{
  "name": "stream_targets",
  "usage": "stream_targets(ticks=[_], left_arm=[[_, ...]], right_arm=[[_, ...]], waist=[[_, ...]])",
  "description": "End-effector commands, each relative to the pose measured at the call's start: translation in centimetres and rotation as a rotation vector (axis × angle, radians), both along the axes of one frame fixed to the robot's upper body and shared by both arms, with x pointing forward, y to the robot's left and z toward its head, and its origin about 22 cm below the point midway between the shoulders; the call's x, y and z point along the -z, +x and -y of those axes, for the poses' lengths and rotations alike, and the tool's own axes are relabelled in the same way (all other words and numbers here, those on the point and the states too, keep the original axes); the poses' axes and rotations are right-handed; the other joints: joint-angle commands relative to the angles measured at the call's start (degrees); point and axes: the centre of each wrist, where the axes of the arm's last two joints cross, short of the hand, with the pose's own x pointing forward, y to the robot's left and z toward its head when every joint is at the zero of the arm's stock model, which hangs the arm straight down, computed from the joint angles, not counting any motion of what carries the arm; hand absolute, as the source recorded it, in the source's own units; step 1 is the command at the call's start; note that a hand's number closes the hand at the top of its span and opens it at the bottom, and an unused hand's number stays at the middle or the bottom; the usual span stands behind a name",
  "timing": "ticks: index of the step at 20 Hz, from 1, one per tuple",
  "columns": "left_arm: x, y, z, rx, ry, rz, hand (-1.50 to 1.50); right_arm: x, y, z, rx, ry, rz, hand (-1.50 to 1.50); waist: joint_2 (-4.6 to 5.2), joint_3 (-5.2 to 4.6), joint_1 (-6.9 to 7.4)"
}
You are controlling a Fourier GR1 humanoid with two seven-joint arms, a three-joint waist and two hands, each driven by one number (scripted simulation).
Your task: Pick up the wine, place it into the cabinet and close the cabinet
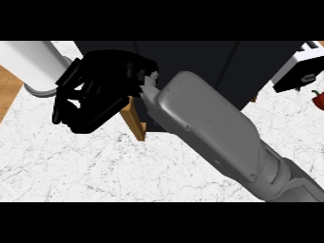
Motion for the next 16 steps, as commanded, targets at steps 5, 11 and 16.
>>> stream_targets(ticks=[5,11,16], left_arm=[[1.0,-0.1,-0.7,0.022,-0.023,0.034,-1.5],[0.3,-0.1,-1.0,0.019,-0.03,0.04,-1.5],[-0.3,0.5,-1.9,0.015,-0.007,0.038,-1.5]], right_arm=[[1.1,3.7,0.8,-0.075,0.096,-0.132,1.5],[3.1,5.6,2.1,-0.007,0.145,-0.152,1.5],[3.1,6.7,3.8,0.071,0.173,-0.146,1.5]], waist=[[0.02,-0.01,-0.67],[0.25,0.03,-0.36],[0.43,-0.03,-1.13]])
